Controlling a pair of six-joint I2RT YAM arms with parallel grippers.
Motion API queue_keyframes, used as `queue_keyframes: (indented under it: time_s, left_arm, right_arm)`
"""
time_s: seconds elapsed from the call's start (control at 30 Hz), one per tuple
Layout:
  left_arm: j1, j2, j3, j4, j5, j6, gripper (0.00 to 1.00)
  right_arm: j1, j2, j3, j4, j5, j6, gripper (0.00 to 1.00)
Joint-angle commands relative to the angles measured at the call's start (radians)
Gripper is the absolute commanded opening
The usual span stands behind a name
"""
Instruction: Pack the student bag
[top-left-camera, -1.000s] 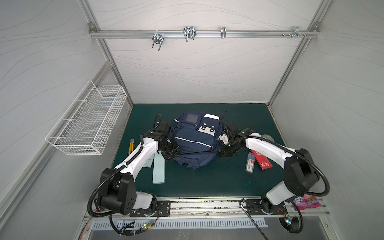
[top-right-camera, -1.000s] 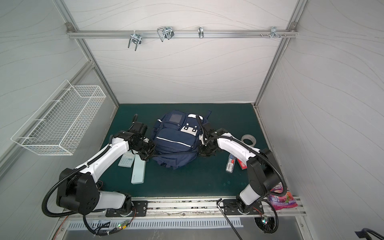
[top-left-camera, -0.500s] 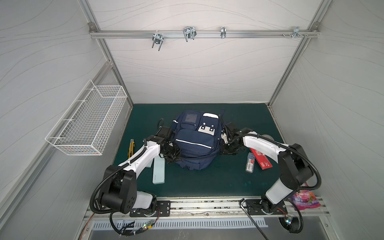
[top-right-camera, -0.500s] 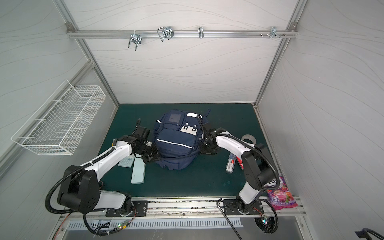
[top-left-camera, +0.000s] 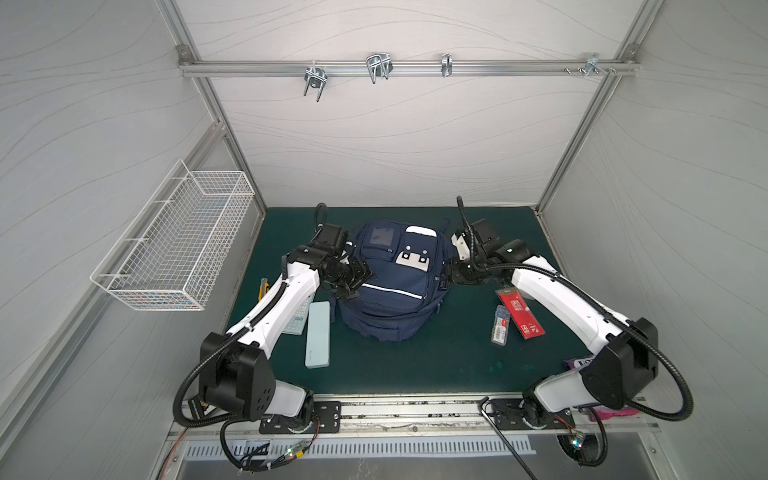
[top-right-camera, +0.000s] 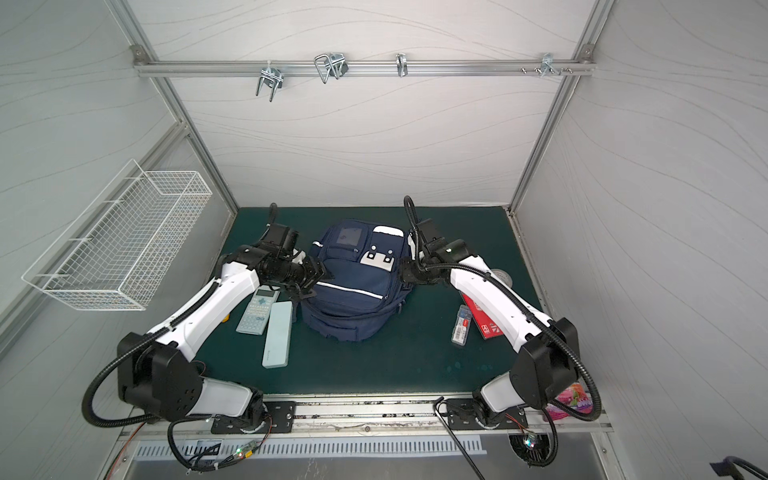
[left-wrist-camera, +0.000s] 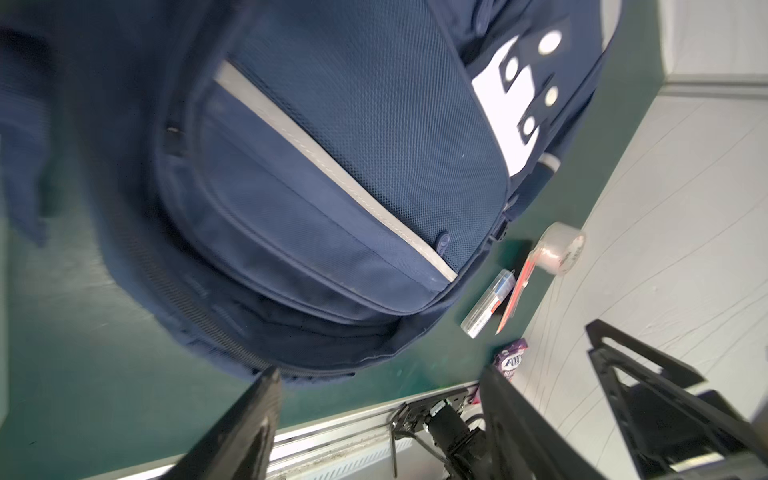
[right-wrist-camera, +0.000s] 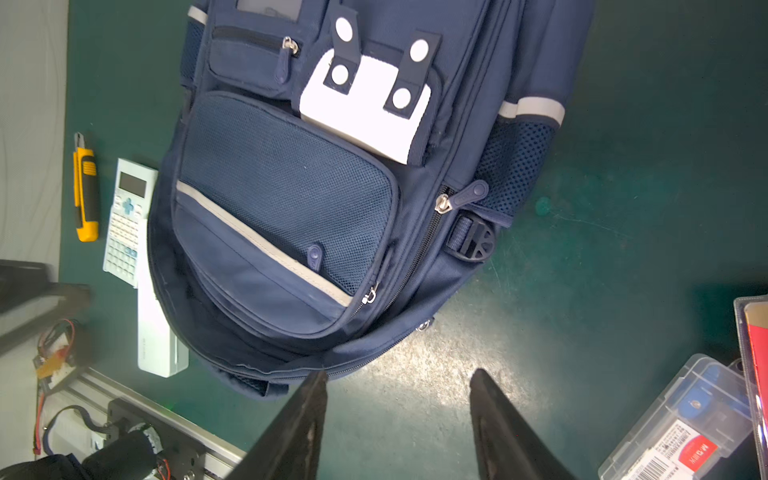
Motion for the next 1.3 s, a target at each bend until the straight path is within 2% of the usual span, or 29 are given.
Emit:
queue_keyframes:
  time_s: [0.0,0.3,0.5,0.67,0.77,0.8,0.83,0.93,0.97,1.03,1.13,1.27]
  left_arm:
    - [-0.046,0.08,-0.011,0.047,0.024,-0.047,0.74]
    - [-0.099,0.169,-0.039,0.199,0.07,-0.185,0.73]
    - [-0.123,0.277,-0.002,0.209,0.062,-0.215,0.67]
    - [-0.123,0.292,0.004,0.178,0.038,-0.206,0.66]
    - [-0.123,0.32,0.04,0.194,0.047,-0.2,0.5]
    - [-0.123,0.328,0.065,0.19,0.046,-0.189,0.42]
    - [-0.123,0.335,0.094,0.188,0.045,-0.176,0.28]
    - [-0.122,0.335,0.188,0.109,0.0,-0.113,0.07]
    - [-0.121,0.331,0.211,0.084,-0.013,-0.089,0.02]
    - [-0.119,0.312,0.249,0.035,-0.042,-0.044,0.0]
    - [-0.109,0.269,0.257,0.001,-0.067,-0.004,0.0]
    - [-0.088,0.205,0.219,0.029,-0.045,-0.003,0.0]
  right_arm:
    - [-0.003,-0.006,0.0,-0.015,-0.006,0.017,0.56]
    - [-0.003,-0.047,-0.089,0.015,-0.021,0.045,0.56]
    - [-0.006,-0.053,-0.1,0.017,-0.018,0.05,0.55]
    - [-0.011,-0.061,-0.109,0.052,0.029,0.058,0.56]
    - [-0.021,-0.064,-0.173,0.189,0.017,0.045,0.61]
    - [-0.033,-0.048,-0.183,0.221,-0.015,0.025,0.62]
    - [-0.056,-0.02,-0.175,0.232,-0.041,0.024,0.61]
    - [-0.16,0.086,-0.135,0.296,-0.291,0.046,0.59]
    - [-0.18,0.124,-0.109,0.3,-0.341,0.044,0.59]
    - [-0.211,0.199,-0.057,0.322,-0.407,0.028,0.59]
    - [-0.243,0.305,0.01,0.358,-0.447,0.016,0.6]
    - [-0.278,0.429,0.096,0.392,-0.513,0.015,0.57]
